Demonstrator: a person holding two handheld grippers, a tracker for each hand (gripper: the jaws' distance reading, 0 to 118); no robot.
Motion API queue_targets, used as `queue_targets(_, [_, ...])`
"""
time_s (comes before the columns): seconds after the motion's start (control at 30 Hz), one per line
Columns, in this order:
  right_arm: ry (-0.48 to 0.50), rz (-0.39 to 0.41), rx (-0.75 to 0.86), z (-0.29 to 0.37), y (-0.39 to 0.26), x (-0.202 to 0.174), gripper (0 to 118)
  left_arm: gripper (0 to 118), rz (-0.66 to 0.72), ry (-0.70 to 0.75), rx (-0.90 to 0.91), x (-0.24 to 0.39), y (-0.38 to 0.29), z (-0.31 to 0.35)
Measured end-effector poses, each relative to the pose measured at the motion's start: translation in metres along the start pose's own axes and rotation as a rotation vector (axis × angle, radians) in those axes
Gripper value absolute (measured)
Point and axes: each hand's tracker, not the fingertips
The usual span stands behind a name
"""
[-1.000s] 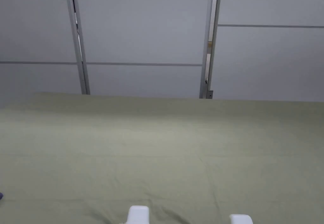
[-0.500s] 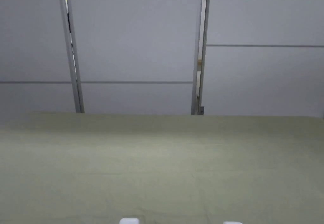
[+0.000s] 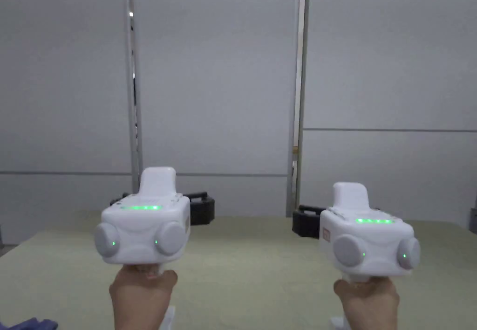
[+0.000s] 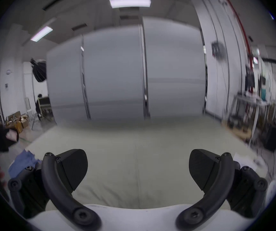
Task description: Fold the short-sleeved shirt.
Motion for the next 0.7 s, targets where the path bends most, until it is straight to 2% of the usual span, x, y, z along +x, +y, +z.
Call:
queue_targets(0.07, [-0.023, 0.027, 0.073, 0.033, 0.036, -0.009, 118, 118, -0.056, 0.035, 0.043, -0.004, 0.042, 0.033])
queue_targets(0.13, [-0.025, 0.004, 0.128, 0.057, 0.060, -0.016, 118, 118, -0.058, 0.045, 0.113, -0.014, 0.071, 0.071])
queue_targets(0.2, [-0.029, -0.037, 0.159, 0.087, 0.080, -0.020, 118, 118, 0.015, 0.058, 0.184, -0.023, 0.089, 0.105])
queue_targets(0.3, [-0.019, -0.143, 0.216, 0.124, 0.093, -0.021, 118, 118, 0.173, 0.020, 0.230, -0.039, 0.101, 0.147])
queue_targets(0.33, [-0.021, -0.151, 0.227, 0.133, 0.096, -0.020, 118, 118, 0.191, 0.014, 0.228, -0.040, 0.103, 0.164])
queue_targets(0.47, [-0.072, -0.059, 0.258, 0.149, 0.107, -0.019, 118, 118, 0.137, 0.056, 0.207, -0.045, 0.105, 0.179])
queue_targets(0.53, [-0.120, -0.006, 0.274, 0.147, 0.111, -0.019, 118, 118, 0.176, 0.056, 0.205, -0.054, 0.104, 0.181])
queue_targets(0.57, [-0.153, 0.037, 0.280, 0.145, 0.113, -0.023, 118, 118, 0.265, 0.030, 0.212, -0.061, 0.102, 0.181])
queue_targets(0.6, [-0.200, 0.136, 0.285, 0.142, 0.115, -0.031, 118, 118, 0.429, -0.028, 0.202, -0.074, 0.100, 0.176])
queue_targets(0.63, [-0.268, 0.318, 0.288, 0.137, 0.115, -0.039, 118, 118, 0.724, -0.124, 0.170, -0.090, 0.092, 0.170])
queue_targets(0.67, [-0.324, 0.539, 0.321, 0.133, 0.108, -0.052, 118, 118, 1.002, -0.196, 0.138, -0.108, 0.076, 0.163])
queue_targets(0.7, [-0.377, 0.810, 0.351, 0.127, 0.097, -0.067, 118, 118, 1.427, -0.277, 0.090, -0.122, 0.044, 0.151])
